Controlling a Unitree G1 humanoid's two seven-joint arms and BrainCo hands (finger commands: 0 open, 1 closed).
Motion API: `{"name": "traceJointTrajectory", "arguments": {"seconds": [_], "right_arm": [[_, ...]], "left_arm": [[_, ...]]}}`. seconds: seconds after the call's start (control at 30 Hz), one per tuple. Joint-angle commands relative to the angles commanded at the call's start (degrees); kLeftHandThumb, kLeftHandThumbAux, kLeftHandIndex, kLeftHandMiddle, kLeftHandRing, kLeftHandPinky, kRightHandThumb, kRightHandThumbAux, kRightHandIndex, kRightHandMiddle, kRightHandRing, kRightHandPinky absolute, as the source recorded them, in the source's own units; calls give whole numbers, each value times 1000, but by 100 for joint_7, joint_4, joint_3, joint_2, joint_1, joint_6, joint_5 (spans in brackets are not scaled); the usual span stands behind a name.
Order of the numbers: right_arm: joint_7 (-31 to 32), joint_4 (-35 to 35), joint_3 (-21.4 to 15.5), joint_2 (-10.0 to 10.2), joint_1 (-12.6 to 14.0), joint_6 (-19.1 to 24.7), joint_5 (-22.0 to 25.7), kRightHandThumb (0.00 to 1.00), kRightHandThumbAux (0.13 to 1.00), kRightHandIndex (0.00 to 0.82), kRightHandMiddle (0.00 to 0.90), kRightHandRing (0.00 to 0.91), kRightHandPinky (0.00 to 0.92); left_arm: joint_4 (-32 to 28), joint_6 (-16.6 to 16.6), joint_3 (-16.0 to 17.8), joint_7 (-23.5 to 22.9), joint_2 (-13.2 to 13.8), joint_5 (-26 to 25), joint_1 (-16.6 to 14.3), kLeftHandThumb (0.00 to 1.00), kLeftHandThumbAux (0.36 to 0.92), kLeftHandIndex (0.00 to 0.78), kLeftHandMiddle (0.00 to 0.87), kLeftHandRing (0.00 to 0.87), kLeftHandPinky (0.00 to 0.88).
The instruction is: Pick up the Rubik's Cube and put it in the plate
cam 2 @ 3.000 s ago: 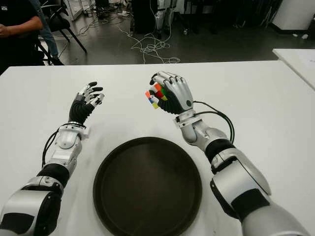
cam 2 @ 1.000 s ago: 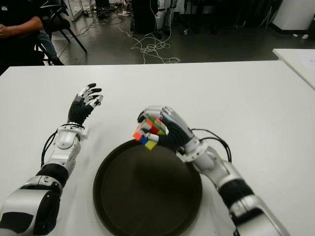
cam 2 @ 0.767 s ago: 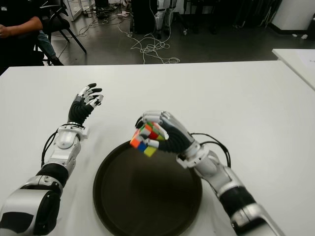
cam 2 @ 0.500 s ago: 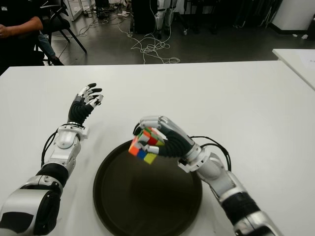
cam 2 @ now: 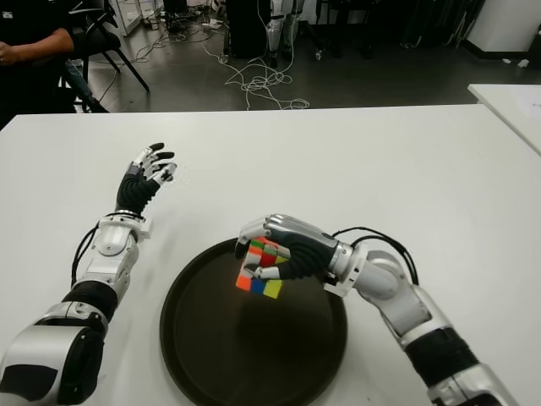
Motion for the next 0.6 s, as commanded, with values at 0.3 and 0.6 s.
{"name": "traceJointTrajectory", "arguments": {"seconds": [0.3,0.6], "right_arm": [[-128,-105,-33,71,-7,325,-642,682,734,434,734,747,733],[-649,-29,-59,151,-64,240,-1543,684,732,430,651,655,626]], "left_arm": [[-44,34,-16,20,-10,-2,25,122,624,166,250,268,298],[-111,86,-15,-1,-18,-19,47,118,615,165,239,261,300]]}}
